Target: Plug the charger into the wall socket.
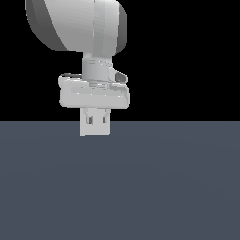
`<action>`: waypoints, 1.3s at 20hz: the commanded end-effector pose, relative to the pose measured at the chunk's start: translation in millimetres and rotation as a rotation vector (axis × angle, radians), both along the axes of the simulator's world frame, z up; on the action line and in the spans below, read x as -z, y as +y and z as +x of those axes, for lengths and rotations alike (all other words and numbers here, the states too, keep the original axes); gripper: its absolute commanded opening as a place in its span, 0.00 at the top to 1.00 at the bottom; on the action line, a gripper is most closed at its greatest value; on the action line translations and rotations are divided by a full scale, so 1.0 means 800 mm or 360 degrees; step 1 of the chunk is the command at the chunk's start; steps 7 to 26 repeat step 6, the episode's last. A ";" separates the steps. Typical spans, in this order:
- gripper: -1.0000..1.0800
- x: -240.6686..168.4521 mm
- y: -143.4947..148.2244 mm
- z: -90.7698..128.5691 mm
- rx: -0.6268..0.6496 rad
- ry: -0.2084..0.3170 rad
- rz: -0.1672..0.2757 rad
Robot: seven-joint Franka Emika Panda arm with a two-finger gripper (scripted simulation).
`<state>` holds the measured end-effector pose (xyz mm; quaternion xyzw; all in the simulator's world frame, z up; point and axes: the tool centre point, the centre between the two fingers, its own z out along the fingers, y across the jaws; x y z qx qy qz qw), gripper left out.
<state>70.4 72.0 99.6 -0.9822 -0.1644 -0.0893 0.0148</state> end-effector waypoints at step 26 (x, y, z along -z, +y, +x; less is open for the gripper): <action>1.00 0.000 0.003 0.011 0.0000 0.0000 0.0000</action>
